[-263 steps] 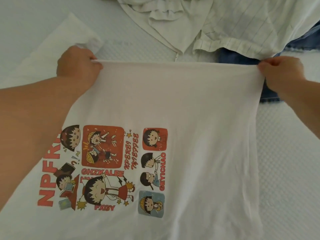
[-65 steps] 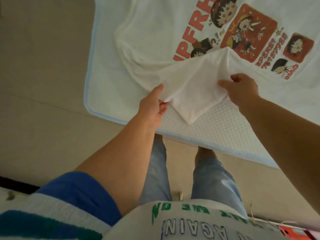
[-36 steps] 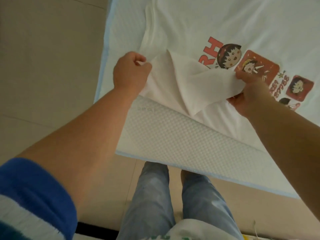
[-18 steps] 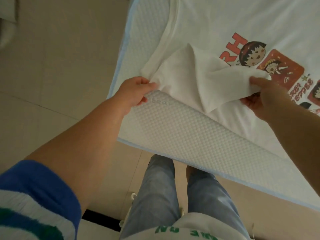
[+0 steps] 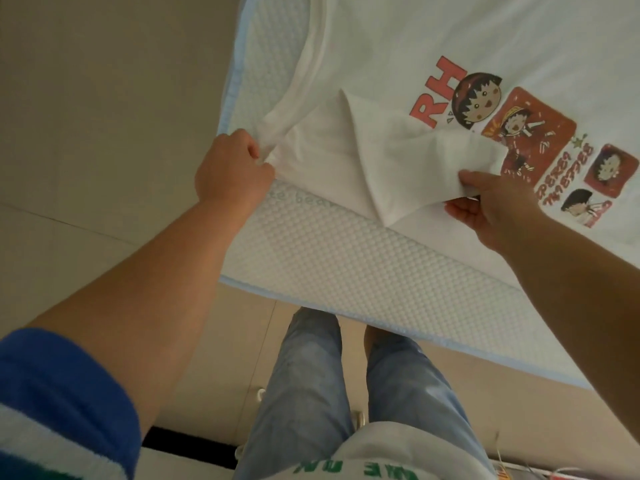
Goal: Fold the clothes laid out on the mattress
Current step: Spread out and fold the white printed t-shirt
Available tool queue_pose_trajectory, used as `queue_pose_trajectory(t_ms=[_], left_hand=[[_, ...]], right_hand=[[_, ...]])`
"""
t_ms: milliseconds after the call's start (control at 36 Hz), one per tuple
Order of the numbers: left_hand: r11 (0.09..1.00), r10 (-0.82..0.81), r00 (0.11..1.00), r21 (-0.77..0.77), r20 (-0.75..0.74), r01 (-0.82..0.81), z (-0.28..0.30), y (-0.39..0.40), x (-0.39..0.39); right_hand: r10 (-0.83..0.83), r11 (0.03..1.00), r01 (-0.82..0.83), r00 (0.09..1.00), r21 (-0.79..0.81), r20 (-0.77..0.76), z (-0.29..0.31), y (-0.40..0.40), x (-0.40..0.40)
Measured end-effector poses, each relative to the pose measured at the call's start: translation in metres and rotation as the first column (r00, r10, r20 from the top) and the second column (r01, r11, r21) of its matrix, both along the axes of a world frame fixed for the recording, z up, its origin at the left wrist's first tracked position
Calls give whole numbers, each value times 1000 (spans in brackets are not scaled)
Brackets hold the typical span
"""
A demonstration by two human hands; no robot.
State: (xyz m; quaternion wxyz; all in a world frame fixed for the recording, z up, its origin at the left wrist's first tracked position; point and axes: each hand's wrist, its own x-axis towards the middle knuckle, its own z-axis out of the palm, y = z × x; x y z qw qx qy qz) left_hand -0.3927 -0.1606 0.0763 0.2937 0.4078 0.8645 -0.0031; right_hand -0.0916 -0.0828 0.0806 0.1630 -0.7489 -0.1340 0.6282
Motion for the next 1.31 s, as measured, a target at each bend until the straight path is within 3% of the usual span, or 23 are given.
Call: queue_pose_trajectory(t_ms=[83,167,222,278,444,556,611,694,750,833,917,1028,1139,1306], left_hand=[[996,26,1000,90,4,-26,11,-2,16],[997,71,961,19,266,-78,14,2,48],[974,223,827,-144,516,-173,11,8,74],[927,375,685,-273,625,-259,6,16,95],[769,595,408,-343,692,-540,-4,30,123],[678,604,351,-230,715,-698,-1,35,120],[670,563,410,-106,717,-735,-1,35,110],[831,411,704,80,579,-551,-5,32,96],[916,332,812,44,480,-400,-11,28,90],[958,271,861,-33,429,-285,-15,27,87],[977,185,917,31,355,-209,-9,41,85],[996,47,961,64,272,-66,-5,75,77],[999,-24,976,38,218,16,-12,102,74],[995,23,992,98,123,-36,-19,98,78]], right_hand=[[6,1000,-6,1000,3,-1,6,-8,-4],[-4,1000,4,1000,15,19,12,-11,-5],[-47,999,47,999,19,-5,15,-12,-5],[-85,996,86,995,13,-56,17,-13,-7],[-144,990,142,981,-21,-133,16,-14,-7],[-165,986,162,982,-40,-94,14,-14,-2],[-145,989,141,986,-54,-79,13,-16,2],[5,995,-11,998,-96,-61,12,-24,4],[134,979,-139,990,-151,-41,11,-30,4],[404,903,-382,910,-195,90,9,-34,5],[549,833,-538,771,-130,322,7,-28,10],[502,844,-535,773,-27,388,6,-8,13],[297,947,-322,884,11,362,0,8,15],[357,906,-423,778,11,516,-7,1,26]])
